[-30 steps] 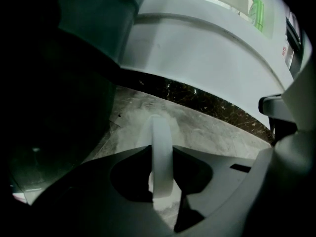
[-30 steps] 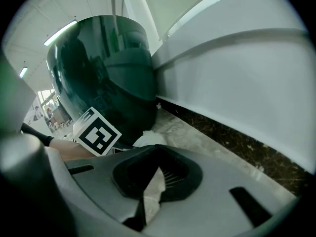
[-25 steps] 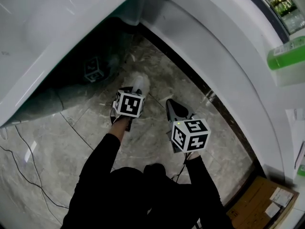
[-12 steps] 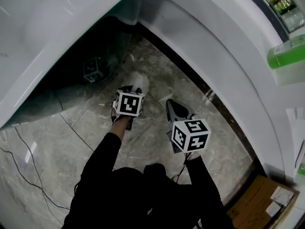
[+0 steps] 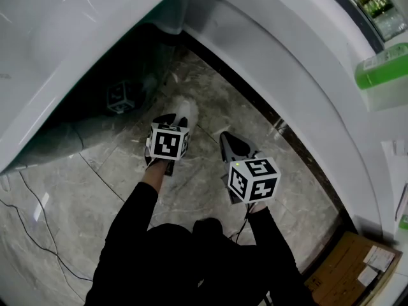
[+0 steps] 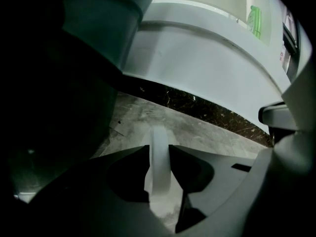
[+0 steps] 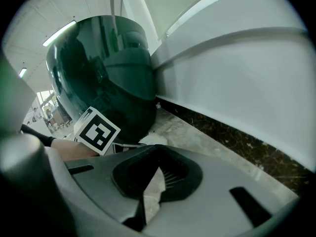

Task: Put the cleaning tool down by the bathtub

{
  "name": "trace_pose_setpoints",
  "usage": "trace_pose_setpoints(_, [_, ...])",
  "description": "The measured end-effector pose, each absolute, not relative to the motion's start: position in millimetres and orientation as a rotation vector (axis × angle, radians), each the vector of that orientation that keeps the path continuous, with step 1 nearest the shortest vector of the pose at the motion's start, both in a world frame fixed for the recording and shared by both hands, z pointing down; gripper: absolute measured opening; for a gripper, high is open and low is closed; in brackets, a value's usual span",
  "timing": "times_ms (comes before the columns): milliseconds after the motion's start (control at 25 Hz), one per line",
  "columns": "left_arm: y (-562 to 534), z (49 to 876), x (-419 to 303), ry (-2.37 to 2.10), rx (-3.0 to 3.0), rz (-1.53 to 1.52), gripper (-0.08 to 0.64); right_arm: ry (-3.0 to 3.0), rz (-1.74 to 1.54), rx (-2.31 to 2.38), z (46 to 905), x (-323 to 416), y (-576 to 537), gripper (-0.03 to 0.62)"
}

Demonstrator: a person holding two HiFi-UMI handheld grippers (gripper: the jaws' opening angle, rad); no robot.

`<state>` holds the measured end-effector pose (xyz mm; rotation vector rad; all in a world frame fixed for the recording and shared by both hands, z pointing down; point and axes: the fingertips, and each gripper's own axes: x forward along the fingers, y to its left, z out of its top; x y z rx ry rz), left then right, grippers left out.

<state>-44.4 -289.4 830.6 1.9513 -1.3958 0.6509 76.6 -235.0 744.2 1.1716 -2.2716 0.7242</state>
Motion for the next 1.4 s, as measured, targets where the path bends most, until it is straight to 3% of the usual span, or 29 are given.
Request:
trace_pose_setpoints(440, [-259, 770, -46, -1.378, 2.121, 0.534, 0.115, -2.289, 0.714, 1.167, 739, 72, -230, 0.0])
trace_pose_setpoints(800, [-237, 724, -60, -1.427, 2.162, 0.372, 0.011, -2.34, 0.705, 1.139, 726, 56, -224, 0.0])
trace_pose_setpoints(1400, [-222, 679, -66, -1.476, 2.191, 0.281, 0.008, -2.376, 0.619, 1.118, 707, 47, -216, 0.0])
